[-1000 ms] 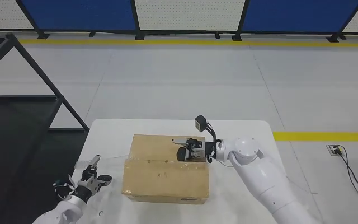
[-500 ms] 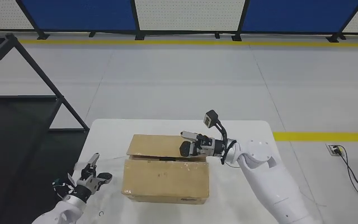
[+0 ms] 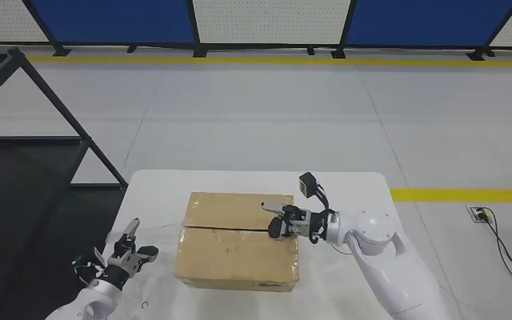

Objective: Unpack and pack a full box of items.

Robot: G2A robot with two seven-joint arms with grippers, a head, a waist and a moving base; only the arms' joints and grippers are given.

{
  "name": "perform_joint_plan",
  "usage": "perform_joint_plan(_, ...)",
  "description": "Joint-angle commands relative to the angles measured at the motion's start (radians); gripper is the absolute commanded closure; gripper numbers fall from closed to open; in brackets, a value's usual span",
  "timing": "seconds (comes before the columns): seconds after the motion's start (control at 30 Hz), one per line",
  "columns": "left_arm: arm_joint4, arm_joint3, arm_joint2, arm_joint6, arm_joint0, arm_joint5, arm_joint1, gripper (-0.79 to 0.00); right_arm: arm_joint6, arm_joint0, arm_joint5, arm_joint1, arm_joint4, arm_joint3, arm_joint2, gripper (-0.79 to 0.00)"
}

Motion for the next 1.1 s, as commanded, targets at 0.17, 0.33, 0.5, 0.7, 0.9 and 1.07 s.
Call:
perform_joint_plan(0.17, 0.002, 0.003, -0.002, 0.005, 0.001, 0.001, -0.002, -0.785, 0.009, -0.023, -0.014, 0.013, -0.01, 0.011, 0.029, -0.785)
perform_joint_plan(0.33, 0.008, 0.006, 0.003, 0.006, -0.003, 0.004, -0.004, -0.785, 0.041, -0.034, -0.036, 0.025, -0.032, 0.015, 0.048, -0.785)
perform_joint_plan(0.5, 0.007, 0.006, 0.003, 0.007, -0.004, 0.001, -0.006, -0.785, 0.058, -0.04, -0.048, 0.033, -0.031, 0.021, 0.066, -0.785)
perform_joint_plan(0.7, 0.008, 0.004, 0.006, 0.01, -0.004, 0.004, -0.008, -0.785, 0.065, -0.038, -0.055, 0.037, -0.023, 0.022, 0.065, -0.785)
perform_joint_plan(0.9, 0.011, 0.004, 0.01, 0.007, -0.006, 0.004, -0.011, -0.785, 0.071, -0.028, -0.054, 0.039, -0.01, 0.036, 0.059, -0.785)
perform_joint_plan(1.07, 0.013, 0.013, 0.011, 0.005, -0.012, 0.007, -0.012, -0.785, 0.071, -0.028, -0.054, 0.039, -0.01, 0.036, 0.059, -0.785)
